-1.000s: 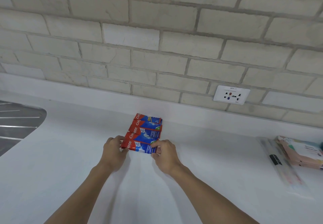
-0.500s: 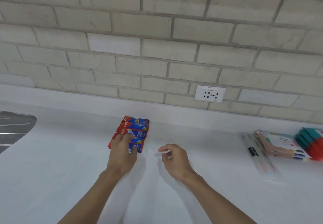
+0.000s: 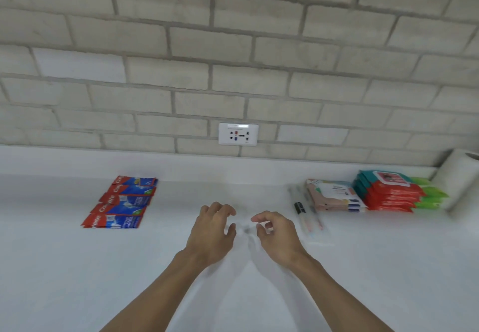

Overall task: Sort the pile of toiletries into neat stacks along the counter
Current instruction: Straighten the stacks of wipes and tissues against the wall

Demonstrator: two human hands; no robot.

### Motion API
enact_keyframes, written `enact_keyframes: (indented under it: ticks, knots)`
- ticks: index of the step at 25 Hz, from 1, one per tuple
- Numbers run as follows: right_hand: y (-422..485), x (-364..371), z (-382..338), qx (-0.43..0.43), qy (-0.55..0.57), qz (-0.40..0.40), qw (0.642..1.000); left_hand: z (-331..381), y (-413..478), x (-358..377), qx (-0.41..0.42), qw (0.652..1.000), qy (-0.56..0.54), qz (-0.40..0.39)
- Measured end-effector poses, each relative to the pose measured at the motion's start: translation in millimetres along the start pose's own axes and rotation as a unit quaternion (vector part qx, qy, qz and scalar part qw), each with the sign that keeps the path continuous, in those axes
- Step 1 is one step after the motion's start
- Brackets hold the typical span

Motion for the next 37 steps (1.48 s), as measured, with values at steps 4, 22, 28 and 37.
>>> enact_keyframes:
  ticks: [4, 22, 28, 37]
  knots:
    - [-1.8, -53.1, 26.9, 0.021, -0.019, 0.023, 0.999, 49.0, 15.4, 23.1, 0.034, 0.999, 0.02, -0.034]
    - [34.2, -151.3, 104.0, -0.012, -0.193, -0.068, 0.979, 155.9, 52.9, 103.1, 0.036, 0.957, 0.162, -0.236]
    - [52.4, -149.5, 116.8, -0.03, -0.251, -0.136, 0.958, 162.8, 62.9, 134.7, -0.025, 0.969, 0.082, -0.232]
    - [63.8, -140.8, 131.9, -0.06, -0.304, -0.158, 0.937, 150.9, 60.7, 150.2, 0.002, 0.971, 0.134, -0.199]
Point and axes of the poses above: each hand's wrist, its own y-axis towards the middle knuckle, its own x-axis out of the palm, z = x × y, the point moved 1 cm from there along y, towards the middle knuckle, and after that the axes turned 8 degrees about y, right-handed, at the moved point
